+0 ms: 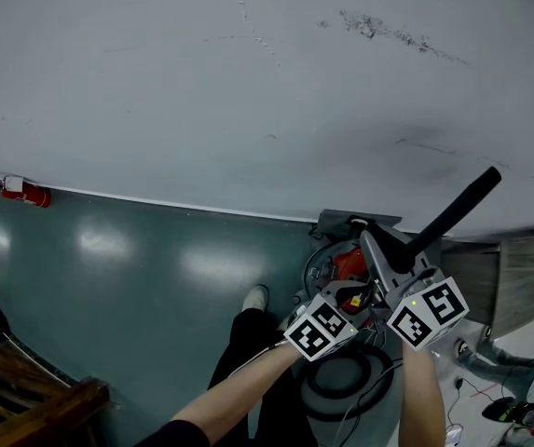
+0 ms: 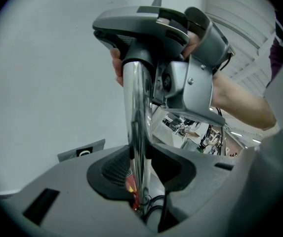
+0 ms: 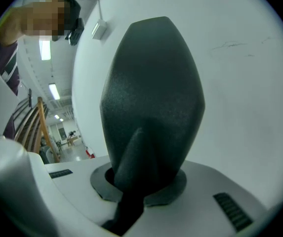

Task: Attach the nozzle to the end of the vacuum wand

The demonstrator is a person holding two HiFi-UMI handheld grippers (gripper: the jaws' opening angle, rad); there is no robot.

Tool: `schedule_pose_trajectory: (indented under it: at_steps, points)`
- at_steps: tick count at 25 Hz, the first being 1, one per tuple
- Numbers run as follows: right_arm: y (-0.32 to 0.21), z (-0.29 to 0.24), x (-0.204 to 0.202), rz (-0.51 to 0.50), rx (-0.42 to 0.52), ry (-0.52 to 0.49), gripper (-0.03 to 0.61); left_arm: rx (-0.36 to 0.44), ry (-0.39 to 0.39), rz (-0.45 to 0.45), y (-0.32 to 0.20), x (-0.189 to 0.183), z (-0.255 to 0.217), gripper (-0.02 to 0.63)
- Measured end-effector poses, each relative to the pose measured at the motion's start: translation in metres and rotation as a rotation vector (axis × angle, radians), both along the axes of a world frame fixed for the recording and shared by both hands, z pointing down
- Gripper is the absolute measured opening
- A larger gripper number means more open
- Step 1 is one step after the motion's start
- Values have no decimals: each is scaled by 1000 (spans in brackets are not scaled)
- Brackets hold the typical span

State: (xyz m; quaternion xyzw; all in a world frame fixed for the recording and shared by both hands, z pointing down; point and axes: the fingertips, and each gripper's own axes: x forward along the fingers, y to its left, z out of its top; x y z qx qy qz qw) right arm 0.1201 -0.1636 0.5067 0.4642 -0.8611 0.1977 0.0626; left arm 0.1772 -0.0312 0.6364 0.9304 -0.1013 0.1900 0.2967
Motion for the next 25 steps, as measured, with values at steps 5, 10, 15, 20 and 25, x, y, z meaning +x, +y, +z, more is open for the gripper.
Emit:
schedule_pose_trajectory:
  at_steps: [5, 10, 15, 20, 25]
  points:
    - [1, 5, -8, -53, -25, 49, 48, 58, -24, 37, 0, 0, -1, 137]
    - [-1, 12, -6, -47, -104, -43, 48, 48, -38, 39, 3, -3, 4, 137]
    - [5, 17, -23, -137, -54, 122, 48, 61, -56, 44, 4, -6, 5, 138]
    - [1, 24, -21, -171, -174, 12, 46, 76, -43, 39, 2, -4, 5, 139]
    - [9, 18, -29, -217, -75, 109, 46, 93, -52, 57, 4, -4, 3, 140]
